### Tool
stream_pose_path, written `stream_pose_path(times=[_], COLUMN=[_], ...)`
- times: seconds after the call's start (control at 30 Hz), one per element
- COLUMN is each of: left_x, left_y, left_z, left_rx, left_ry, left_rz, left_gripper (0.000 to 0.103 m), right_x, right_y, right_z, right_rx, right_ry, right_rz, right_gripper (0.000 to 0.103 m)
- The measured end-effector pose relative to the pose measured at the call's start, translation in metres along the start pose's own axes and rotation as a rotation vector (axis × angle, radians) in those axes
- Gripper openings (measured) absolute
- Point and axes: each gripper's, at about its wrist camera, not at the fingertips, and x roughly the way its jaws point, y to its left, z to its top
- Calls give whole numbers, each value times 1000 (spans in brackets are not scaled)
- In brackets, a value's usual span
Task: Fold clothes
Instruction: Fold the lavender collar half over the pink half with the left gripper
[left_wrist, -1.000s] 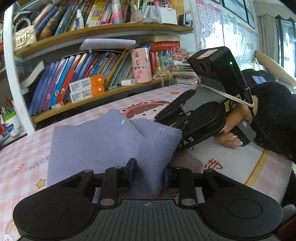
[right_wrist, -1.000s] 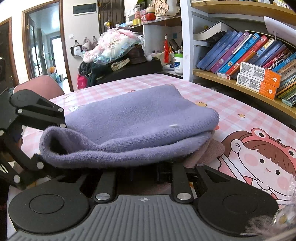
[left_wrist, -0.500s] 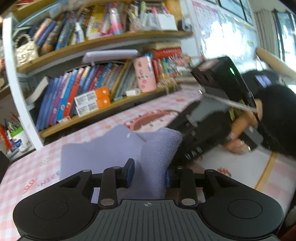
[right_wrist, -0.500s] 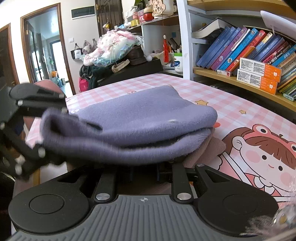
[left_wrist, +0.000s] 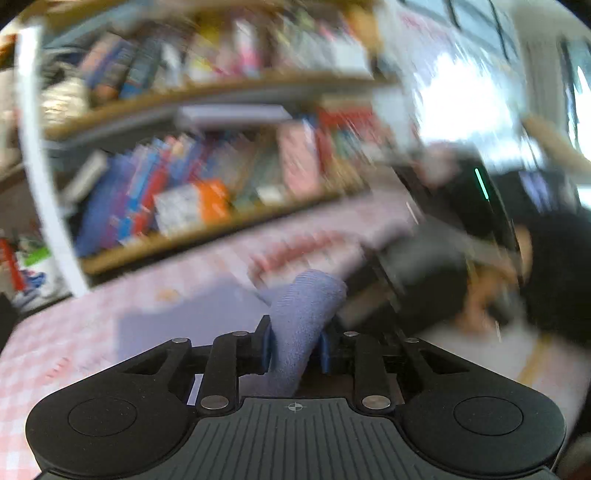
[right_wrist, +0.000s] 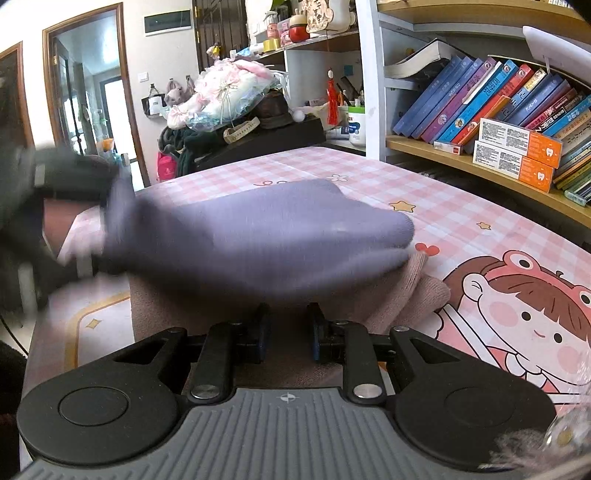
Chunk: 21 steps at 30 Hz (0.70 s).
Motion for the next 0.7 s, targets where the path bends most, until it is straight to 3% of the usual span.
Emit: stream_pose_path(times=[0.4,0.57,0.7], left_x=[4,6,5], left_y=[-4,-4,-5], left_z=[3,4,4], left_rx=[53,60,64], left_ry=[-1,16,22], left_rz=[27,34,41], left_gripper=[31,33,34], right_x=[-2,-9,-13], right_y=[3,3,-6], right_z=[-1,-2,-1], right_rx=[-44,-75,-33], right_ry=[-2,-18,-48], right_rz=[-11,-62,-98], right_gripper=[23,40,41])
